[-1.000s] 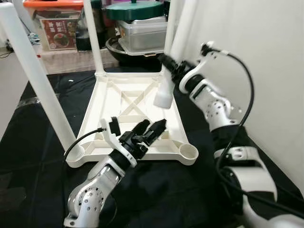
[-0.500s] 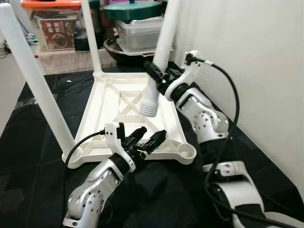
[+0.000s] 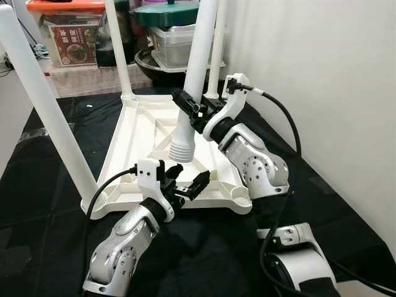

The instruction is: Building children table

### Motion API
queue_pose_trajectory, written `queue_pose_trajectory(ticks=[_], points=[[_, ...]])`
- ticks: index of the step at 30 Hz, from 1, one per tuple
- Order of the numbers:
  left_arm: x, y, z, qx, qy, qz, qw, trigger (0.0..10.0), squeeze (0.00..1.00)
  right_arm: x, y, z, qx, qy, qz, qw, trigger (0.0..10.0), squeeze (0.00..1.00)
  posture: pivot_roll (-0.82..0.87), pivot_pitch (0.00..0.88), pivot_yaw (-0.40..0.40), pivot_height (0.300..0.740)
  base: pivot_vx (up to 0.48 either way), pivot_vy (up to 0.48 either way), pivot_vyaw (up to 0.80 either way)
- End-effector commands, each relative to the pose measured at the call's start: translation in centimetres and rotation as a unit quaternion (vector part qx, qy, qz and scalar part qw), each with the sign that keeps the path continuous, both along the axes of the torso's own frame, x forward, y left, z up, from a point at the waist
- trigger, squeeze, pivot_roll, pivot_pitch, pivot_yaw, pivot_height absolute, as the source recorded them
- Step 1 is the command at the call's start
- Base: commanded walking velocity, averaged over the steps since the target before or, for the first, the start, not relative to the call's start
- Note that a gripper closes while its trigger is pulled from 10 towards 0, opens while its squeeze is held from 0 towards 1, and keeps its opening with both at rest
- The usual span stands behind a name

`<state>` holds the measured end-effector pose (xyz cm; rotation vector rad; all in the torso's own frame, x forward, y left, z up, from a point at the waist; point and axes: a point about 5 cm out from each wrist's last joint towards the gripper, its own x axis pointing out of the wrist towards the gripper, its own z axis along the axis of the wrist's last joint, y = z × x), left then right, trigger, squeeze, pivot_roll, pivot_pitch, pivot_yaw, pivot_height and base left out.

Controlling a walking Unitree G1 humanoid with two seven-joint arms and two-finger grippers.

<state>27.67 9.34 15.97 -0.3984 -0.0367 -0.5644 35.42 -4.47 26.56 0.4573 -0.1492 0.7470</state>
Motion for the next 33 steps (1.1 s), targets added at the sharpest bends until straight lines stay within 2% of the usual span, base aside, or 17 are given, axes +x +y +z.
queue_pose_trajectory(ticks=[1, 6, 12, 22, 26, 28, 33], points=[[0.2, -0.1, -0.3, 0.01, 0.001, 0.005, 1.0, 10.0, 0.0, -0.6, 0.3, 0.2, -0.01, -0.013, 0.015, 1.0, 0.0, 0.0, 0.05, 0.0, -0.038, 0.74, 0.0, 0.0, 0.0], [0.4, -0.3, -0.7, 0.029, 0.005, 0.004, 1.0, 10.0, 0.0, -1.3, 0.1, 0.2, -0.018, -0.025, 0.038, 0.999, 0.0, 0.0, 0.05, 0.0, -0.035, 0.74, 0.0, 0.0, 0.0], [0.6, -0.3, -0.9, 0.032, 0.008, 0.014, 0.999, 10.0, 0.0, -1.7, -0.2, 0.3, -0.031, -0.035, 0.051, 0.998, 0.0, 0.0, 0.04, 0.0, -0.036, 0.74, 0.0, 0.0, 0.0], [0.7, -0.3, -1.3, 0.044, 0.009, 0.023, 0.999, 10.0, 0.0, -2.0, -0.5, 0.4, -0.032, -0.043, 0.054, 0.997, 0.0, 0.0, 0.05, 0.0, -0.035, 0.74, 0.0, 0.0, 0.0], [0.9, -0.1, -0.8, 0.028, 0.005, 0.022, 0.999, 10.0, 0.0, -2.6, 0.2, 0.0, -0.036, -0.044, 0.072, 0.996, 0.0, 0.0, 0.05, 0.0, -0.041, 0.74, 0.0, 0.0, 0.0], [0.6, -0.7, 0.0, -0.006, -0.011, -0.005, 1.0, 10.0, 0.0, -3.3, 1.2, -0.9, -0.043, -0.038, 0.088, 0.994, 0.0, 0.0, 0.05, 0.0, -0.041, 0.74, 0.0, 0.0, 0.0], [0.4, -1.2, 0.5, -0.025, -0.02, -0.022, 0.999, 10.0, 0.0, -4.0, 2.1, -1.6, -0.049, -0.031, 0.105, 0.993, 0.0, 0.0, 0.05, 0.0, -0.039, 0.74, 0.0, 0.0, 0.0]])
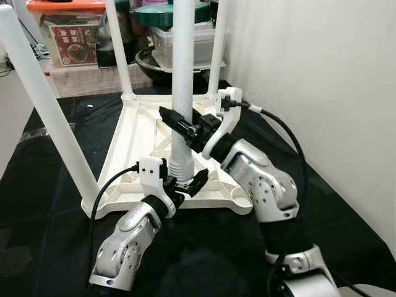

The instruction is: Building children table

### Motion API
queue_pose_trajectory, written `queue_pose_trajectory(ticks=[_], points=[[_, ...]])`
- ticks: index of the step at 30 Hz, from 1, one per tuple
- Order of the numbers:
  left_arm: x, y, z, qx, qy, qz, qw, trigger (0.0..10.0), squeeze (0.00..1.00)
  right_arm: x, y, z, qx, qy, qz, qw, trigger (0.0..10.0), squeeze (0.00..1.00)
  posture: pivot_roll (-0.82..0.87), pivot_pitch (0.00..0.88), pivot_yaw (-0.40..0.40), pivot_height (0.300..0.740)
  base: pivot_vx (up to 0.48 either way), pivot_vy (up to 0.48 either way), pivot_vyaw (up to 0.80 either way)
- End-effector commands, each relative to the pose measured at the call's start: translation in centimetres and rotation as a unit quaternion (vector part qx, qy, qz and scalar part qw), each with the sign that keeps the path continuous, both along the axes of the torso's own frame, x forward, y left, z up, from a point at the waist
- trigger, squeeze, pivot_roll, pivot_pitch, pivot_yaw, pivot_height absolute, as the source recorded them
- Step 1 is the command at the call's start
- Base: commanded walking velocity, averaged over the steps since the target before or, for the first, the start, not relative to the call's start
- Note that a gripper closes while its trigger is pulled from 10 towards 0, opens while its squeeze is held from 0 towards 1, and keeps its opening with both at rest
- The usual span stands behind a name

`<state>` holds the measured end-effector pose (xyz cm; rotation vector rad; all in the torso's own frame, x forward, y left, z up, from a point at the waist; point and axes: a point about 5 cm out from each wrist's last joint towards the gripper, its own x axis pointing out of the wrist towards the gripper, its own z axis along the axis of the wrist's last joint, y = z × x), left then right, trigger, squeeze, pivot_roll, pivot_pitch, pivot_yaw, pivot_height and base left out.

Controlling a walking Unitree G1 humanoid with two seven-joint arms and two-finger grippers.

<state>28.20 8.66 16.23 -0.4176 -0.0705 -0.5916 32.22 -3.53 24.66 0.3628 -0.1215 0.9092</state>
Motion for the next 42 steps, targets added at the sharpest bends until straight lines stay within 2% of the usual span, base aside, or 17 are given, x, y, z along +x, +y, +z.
queue_pose_trajectory(ticks=[1, 9, 10, 12, 13, 18, 19, 21, 22, 23, 25, 26, 30, 31, 33, 36, 42], points=[[-0.2, -0.6, 0.3, -0.013, -0.006, -0.016, 1.0, 10.0, 0.0, -0.8, 1.2, 0.1, -0.002, -0.005, 0.031, 1.0, 0.0, 0.0, 0.05, 0.0, -0.041, 0.74, 0.0, 0.0, 0.0], [-0.3, -0.4, 0.1, -0.009, -0.009, -0.019, 1.0, 10.0, 0.0, -0.7, 1.2, -0.4, -0.009, 0.002, 0.026, 1.0, 0.0, 0.0, 0.05, 0.0, -0.044, 0.74, 0.0, 0.0, 0.0], [-0.3, -0.3, -0.1, -0.007, -0.006, -0.014, 1.0, 2.5, 0.0, -0.6, 1.1, -0.3, -0.009, 0.0, 0.024, 1.0, 0.0, 0.0, 0.04, 0.0, -0.043, 0.74, 0.0, 0.0, 0.0], [-0.3, -0.3, -0.1, -0.007, -0.006, -0.014, 1.0, 2.5, 0.0, -0.6, 1.1, -0.3, -0.009, 0.0, 0.024, 1.0, 0.0, 0.0, 0.04, 0.0, -0.043, 0.74, 0.0, 0.0, 0.0], [-0.4, -0.2, -0.4, 0.004, -0.009, -0.013, 1.0, 0.0, 0.0, -0.6, 1.0, -0.3, -0.009, -0.001, 0.021, 1.0, 0.0, 0.0, 0.04, 0.0, -0.044, 0.74, 0.0, 0.0, 0.0], [-0.4, -0.3, -1.0, 0.028, -0.005, 0.004, 1.0, 0.0, 0.0, -0.4, 0.6, -0.1, -0.014, -0.004, 0.016, 1.0, 0.0, 0.0, 0.04, 0.0, -0.045, 0.74, 0.0, 0.0, 0.0], [-0.2, -0.1, -1.0, 0.036, -0.006, 0.013, 0.999, 0.0, 0.0, -0.3, 0.6, -0.2, -0.018, -0.002, 0.02, 1.0, 0.5, 0.0, 0.04, 0.0, -0.047, 0.74, 0.0, 0.0, 0.0], [-0.2, -0.1, -1.0, 0.036, -0.006, 0.013, 0.999, 0.0, 0.0, -0.3, 0.6, -0.2, -0.018, -0.002, 0.02, 1.0, 0.5, 0.0, 0.04, 0.0, -0.047, 0.74, 0.0, 0.0, 0.0], [-0.1, 0.2, -1.1, 0.044, -0.007, 0.021, 0.999, 0.0, 0.0, -0.2, 0.7, -0.4, -0.028, 0.006, 0.019, 0.999, 10.0, 0.0, 0.05, 0.0, -0.048, 0.74, 0.0, 0.0, 0.0], [0.0, 0.4, -1.1, 0.063, -0.009, 0.029, 0.998, 0.0, 0.0, -0.1, 0.6, -0.4, -0.03, 0.008, 0.017, 0.999, 10.0, 0.82, 0.05, 0.0, -0.048, 0.74, 0.0, 0.0, 0.0], [0.1, 0.5, -1.2, 0.077, -0.011, 0.034, 0.996, 0.0, 0.0, -0.1, 0.6, -0.4, -0.03, 0.009, 0.015, 0.999, 10.0, 0.82, 0.05, 0.0, -0.048, 0.74, 0.0, 0.0, 0.0], [0.1, 0.7, -1.2, 0.116, -0.023, 0.037, 0.992, 0.0, 0.0, -0.1, 0.5, -0.5, -0.036, 0.012, 0.019, 0.999, 10.0, 1.0, 0.05, 0.0, -0.046, 0.74, 0.0, 0.0, 0.0], [0.0, 1.0, -1.3, 0.153, -0.037, 0.037, 0.987, 0.0, 0.0, 0.0, 0.3, -0.6, -0.048, 0.019, 0.019, 0.999, 10.0, 1.0, 0.05, 0.0, -0.049, 0.74, 0.0, 0.0, 0.0], [-0.1, 1.3, -1.6, 0.191, -0.048, 0.04, 0.98, 0.0, 0.0, 0.1, 0.2, -0.7, -0.048, 0.026, 0.019, 0.998, 10.0, 0.0, 0.06, 0.0, -0.049, 0.74, 0.0, 0.0, 0.0], [-0.2, 1.6, -1.8, 0.217, -0.056, 0.042, 0.974, 0.0, 0.0, 0.2, 0.1, -0.7, -0.048, 0.032, 0.02, 0.998, 10.0, 0.0, 0.06, 0.0, -0.049, 0.74, 0.0, 0.0, 0.0], [-0.7, 2.5, -2.5, 0.269, -0.075, 0.046, 0.959, 0.0, 0.0, 0.6, -0.3, 0.0, 0.001, 0.073, 0.036, 0.997, 10.0, 0.0, 0.06, 0.0, -0.049, 0.74, 0.0, 0.0, 0.0], [-1.0, 3.0, -3.2, 0.295, -0.079, 0.054, 0.951, 0.0, 0.0, 0.9, -0.2, 0.5, 0.058, 0.124, 0.052, 0.989, 10.0, 0.0, 0.06, 0.0, -0.048, 0.74, 0.0, 0.0, 0.0]])
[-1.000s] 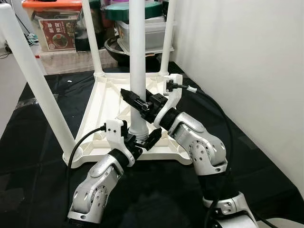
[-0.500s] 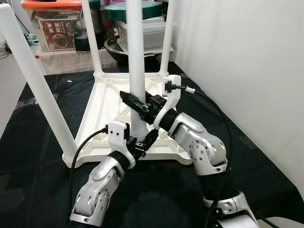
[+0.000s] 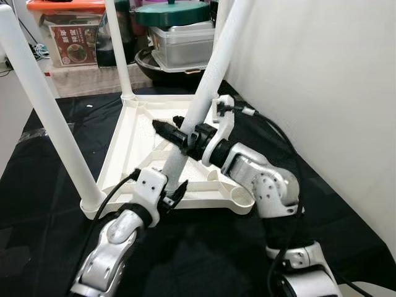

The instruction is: Building children table

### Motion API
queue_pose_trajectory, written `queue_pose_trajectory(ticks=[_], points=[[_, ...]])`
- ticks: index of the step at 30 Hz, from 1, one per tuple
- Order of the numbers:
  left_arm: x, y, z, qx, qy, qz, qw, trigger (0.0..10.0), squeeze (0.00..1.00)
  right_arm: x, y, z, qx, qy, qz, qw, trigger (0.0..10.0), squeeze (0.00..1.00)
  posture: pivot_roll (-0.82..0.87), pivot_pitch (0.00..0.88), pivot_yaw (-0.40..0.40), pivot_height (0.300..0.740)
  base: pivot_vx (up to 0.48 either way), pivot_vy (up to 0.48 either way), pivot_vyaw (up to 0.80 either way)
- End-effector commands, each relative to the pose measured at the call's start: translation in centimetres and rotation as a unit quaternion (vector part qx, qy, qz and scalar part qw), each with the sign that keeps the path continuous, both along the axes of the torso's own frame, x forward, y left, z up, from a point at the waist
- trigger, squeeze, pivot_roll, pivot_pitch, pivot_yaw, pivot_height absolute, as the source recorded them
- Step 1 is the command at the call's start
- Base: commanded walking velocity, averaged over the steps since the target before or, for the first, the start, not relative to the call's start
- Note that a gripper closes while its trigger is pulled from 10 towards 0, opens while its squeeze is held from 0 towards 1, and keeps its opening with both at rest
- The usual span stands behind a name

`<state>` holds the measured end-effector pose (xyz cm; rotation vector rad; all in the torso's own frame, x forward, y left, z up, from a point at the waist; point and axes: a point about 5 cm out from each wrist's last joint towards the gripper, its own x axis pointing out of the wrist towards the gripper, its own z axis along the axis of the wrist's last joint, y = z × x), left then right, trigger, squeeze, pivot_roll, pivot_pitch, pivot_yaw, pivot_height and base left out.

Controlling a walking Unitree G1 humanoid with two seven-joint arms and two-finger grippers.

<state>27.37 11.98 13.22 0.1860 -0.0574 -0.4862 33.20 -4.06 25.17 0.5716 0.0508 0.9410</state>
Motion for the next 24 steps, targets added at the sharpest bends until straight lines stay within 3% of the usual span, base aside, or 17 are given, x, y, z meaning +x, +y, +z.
queue_pose_trajectory(ticks=[1, 2, 5, 6, 15, 20, 24], points=[[-0.2, -0.3, -0.3, 0.018, -0.008, -0.01, 1.0, 0.0, 0.0, -0.1, 0.6, 0.0, 0.014, 0.02, 0.016, 1.0, 10.0, 0.0, 0.07, 0.0, -0.052, 0.74, 0.0, 0.0, 0.0], [-0.2, -0.4, -0.3, 0.021, -0.009, -0.009, 1.0, 0.0, 0.0, -0.2, 0.8, 0.0, 0.027, 0.03, 0.023, 0.999, 4.9, 0.0, 0.07, 0.0, -0.052, 0.74, 0.0, 0.0, 0.0], [-0.1, -0.5, -0.4, 0.022, -0.01, -0.009, 1.0, 0.0, 0.0, -0.3, 1.0, 0.0, 0.035, 0.035, 0.028, 0.998, 4.9, 0.0, 0.07, 0.0, -0.053, 0.74, 0.0, 0.0, 0.0], [-0.1, -0.6, -0.4, 0.023, -0.011, -0.008, 1.0, 0.0, 0.0, -0.5, 1.1, -0.1, 0.037, 0.036, 0.031, 0.998, 0.0, 0.0, 0.07, 0.0, -0.054, 0.74, 0.0, 0.0, 0.0], [0.0, -0.9, -0.2, 0.036, -0.031, -0.013, 0.999, 0.0, 0.0, -1.0, 1.2, -1.2, 0.005, 0.037, 0.026, 0.999, 0.0, 0.0, 0.07, 0.0, -0.05, 0.74, 0.0, 0.0, 0.0], [0.2, -1.1, -0.2, 0.044, -0.035, -0.013, 0.998, 0.0, 0.0, -0.3, 1.0, -1.8, -0.016, 0.041, -0.027, 0.999, 0.0, 0.0, 0.06, 0.0, -0.048, 0.74, 0.0, 0.0, 0.0], [0.2, -1.2, -0.4, 0.047, -0.035, -0.013, 0.998, 0.0, 0.0, -0.2, 1.1, -1.9, -0.013, 0.047, -0.036, 0.998, 0.0, 0.0, 0.06, 0.0, -0.049, 0.74, 0.0, 0.0, 0.0]])
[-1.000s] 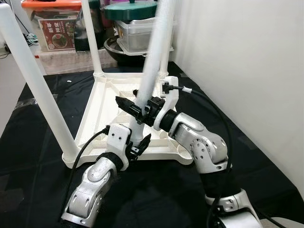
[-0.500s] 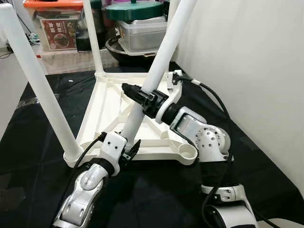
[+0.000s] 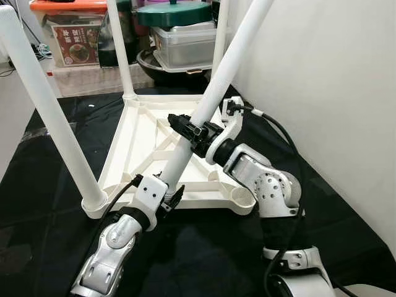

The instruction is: Building children table

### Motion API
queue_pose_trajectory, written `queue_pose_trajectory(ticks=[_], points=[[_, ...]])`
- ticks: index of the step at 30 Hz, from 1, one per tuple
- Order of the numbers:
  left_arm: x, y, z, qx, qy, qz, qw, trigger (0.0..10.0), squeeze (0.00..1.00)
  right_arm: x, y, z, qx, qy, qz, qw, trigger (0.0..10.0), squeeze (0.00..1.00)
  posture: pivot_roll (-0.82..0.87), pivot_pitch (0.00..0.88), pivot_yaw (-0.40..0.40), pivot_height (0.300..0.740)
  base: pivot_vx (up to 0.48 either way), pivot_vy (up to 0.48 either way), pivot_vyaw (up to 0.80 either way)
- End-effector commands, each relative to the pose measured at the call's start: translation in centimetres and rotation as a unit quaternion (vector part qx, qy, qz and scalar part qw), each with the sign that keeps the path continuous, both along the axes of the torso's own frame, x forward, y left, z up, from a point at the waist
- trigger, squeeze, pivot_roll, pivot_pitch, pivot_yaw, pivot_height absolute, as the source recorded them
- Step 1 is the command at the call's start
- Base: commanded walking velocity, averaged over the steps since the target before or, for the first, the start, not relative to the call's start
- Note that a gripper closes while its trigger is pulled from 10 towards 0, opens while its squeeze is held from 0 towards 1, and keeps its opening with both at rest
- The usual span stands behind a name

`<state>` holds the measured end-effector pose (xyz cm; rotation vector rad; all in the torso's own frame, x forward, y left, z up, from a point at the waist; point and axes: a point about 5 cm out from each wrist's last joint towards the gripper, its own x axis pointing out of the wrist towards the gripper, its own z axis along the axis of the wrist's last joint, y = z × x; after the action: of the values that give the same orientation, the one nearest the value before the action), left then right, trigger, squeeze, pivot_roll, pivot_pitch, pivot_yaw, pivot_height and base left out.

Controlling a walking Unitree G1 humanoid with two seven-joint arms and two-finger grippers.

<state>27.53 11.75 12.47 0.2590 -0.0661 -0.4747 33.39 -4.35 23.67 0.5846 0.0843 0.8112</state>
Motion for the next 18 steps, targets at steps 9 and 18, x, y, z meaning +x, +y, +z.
queue_pose_trajectory(ticks=[9, 18], points=[[0.12, -1.1, -0.01, 0.02, -0.011, -0.013, 1.0, 10.0, 0.0, -1.06, 2.08, -0.41, -0.009, 0.004, 0.046, 0.999, 0.0, 0.0, 0.07, 0.0, -0.052, 0.74, 0.0, 0.0, 0.0], [0.18, -0.44, 0.56, -0.001, -0.02, -0.005, 1.0, 10.0, 1.0, -1.07, 2.0, 0.0, -0.002, -0.021, 0.042, 0.999, 0.0, 0.0, 0.07, 0.0, -0.051, 0.74, 0.0, 0.0, 0.0]])
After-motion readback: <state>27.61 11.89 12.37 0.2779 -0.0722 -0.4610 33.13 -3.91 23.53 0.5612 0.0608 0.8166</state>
